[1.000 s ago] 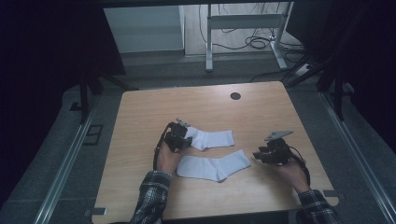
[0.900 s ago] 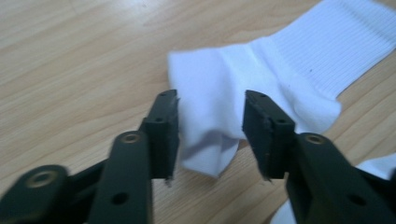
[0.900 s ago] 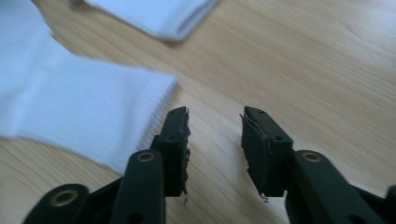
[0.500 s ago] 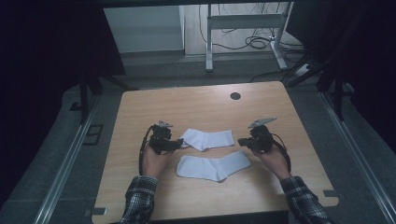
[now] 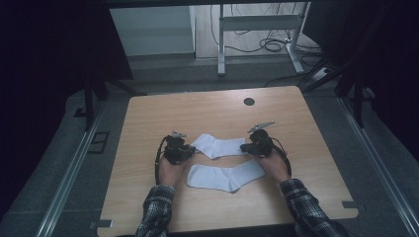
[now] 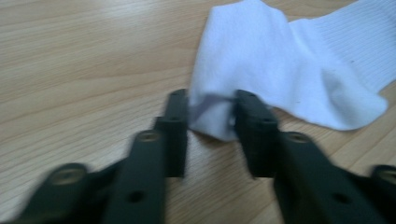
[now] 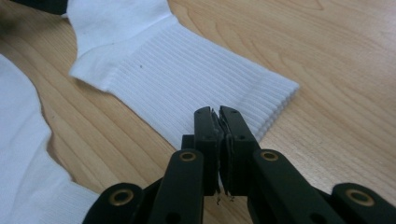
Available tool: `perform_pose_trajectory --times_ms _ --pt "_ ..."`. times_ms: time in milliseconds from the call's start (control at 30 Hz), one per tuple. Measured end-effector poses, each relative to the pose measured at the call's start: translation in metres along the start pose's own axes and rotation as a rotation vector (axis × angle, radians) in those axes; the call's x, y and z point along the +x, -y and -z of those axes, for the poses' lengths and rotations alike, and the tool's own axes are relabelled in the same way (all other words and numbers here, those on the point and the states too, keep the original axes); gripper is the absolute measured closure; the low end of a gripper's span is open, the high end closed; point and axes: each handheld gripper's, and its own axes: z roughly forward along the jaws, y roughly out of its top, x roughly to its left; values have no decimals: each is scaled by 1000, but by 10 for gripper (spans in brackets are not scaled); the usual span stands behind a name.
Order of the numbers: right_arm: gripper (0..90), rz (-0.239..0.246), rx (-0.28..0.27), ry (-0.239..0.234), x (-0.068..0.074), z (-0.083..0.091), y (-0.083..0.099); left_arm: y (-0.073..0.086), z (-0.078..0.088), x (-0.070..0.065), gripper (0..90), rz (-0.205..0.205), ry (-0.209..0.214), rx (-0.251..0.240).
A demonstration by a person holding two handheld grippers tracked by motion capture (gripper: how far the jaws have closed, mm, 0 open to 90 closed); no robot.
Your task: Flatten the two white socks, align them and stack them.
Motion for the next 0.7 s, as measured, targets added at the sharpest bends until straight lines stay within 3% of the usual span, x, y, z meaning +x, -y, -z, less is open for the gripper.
perform_pose_trajectory --times_ms 133,333,400,500,600,700 --pt "871 -4 7 -1 -3 2 1 -6 9 -3 818 -54 -73 -14" --pt "866 -7 20 11 -9 9 5 -25 50 -6 812 -120 -148 -89" --pt "862 -10 18 11 -13 12 8 -25 52 -6 735 -114 -122 -63" --pt "862 -26 15 -3 -17 15 11 -18 42 -5 626 -89 -89 -41" --pt "861 -30 16 -6 -20 18 13 -14 28 -3 525 -42 -39 -59" --pt "861 -25 13 -10 -22 19 15 -17 18 2 467 32 23 -87"
